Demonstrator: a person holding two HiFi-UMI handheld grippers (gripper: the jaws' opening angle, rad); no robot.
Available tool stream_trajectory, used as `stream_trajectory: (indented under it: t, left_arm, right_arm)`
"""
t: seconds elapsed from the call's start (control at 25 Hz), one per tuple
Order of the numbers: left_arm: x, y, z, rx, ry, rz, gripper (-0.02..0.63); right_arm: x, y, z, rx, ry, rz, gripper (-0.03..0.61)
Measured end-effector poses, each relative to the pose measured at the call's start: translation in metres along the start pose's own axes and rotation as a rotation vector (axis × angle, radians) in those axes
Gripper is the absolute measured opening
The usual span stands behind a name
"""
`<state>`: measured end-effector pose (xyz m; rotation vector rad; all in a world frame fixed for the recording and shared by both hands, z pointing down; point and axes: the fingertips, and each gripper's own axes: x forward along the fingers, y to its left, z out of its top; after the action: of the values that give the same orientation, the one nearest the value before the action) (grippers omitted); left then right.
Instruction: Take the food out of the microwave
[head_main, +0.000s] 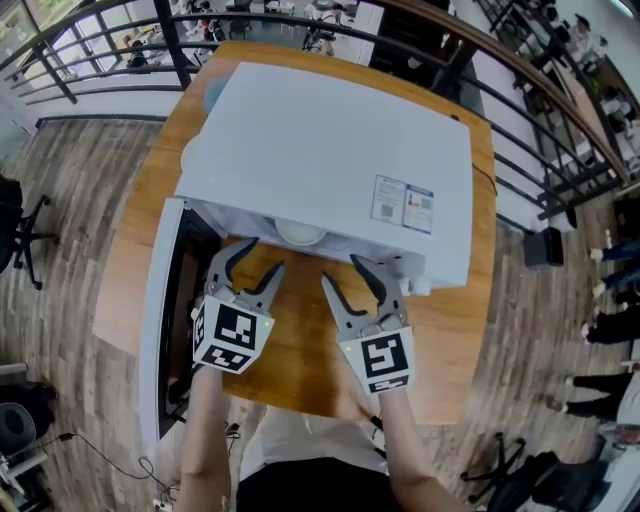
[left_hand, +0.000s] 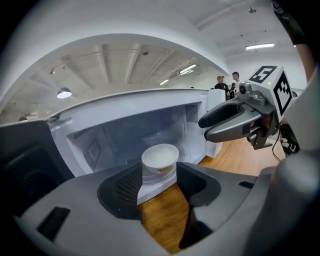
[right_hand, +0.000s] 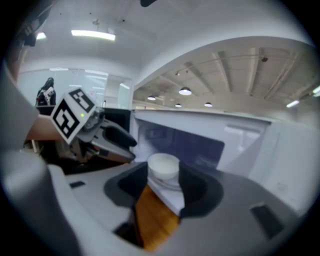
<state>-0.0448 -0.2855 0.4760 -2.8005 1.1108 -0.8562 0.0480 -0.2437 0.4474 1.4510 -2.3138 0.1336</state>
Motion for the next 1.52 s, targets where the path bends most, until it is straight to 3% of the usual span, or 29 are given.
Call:
stream_trajectory:
  t: [0.36, 0.56, 0.8, 1.0, 1.2, 1.36, 1.52]
  left_arm:
    - [0.045, 0.006, -0.034, 0.109, 0.168, -0.078, 0.313]
    - [0.063, 0.004, -0.038, 0.114, 0.165, -0.119, 0.321]
    - [0.07, 0.004, -0.035, 0.119, 0.14, -0.16, 0.325]
    - [0.08, 0.005, -0.037, 0.157, 0.159, -0.174, 0.325]
    - [0.084, 0.001, -0.033, 0.142, 0.136, -0.22, 0.325]
    - [0.088, -0.001, -0.031, 0.193, 0.13, -0.221, 0.325]
    - [0.086, -0.002, -0.03, 0.181, 0.121, -0.23, 0.325]
  right_arm:
    - [0.056, -0.001, -0.028, -0.028, 0.077, 0.007, 0.25]
    - [0.074, 0.001, -0.042, 0.005, 0.122, 0.019, 0.25]
    - [0.081, -0.005, -0.052, 0.013, 0.179, -0.069, 0.252]
    - [0.09, -0.004, -0.059, 0.023, 0.206, -0.06, 0.252]
    - [0.097, -0.005, -0.056, -0.006, 0.222, -0.082, 0.252]
    - [0.101, -0.005, -0.055, -0.007, 0.238, -0.074, 0.252]
    - [0.101, -0.006, -0.056, -0.015, 0.245, -0.074, 0.252]
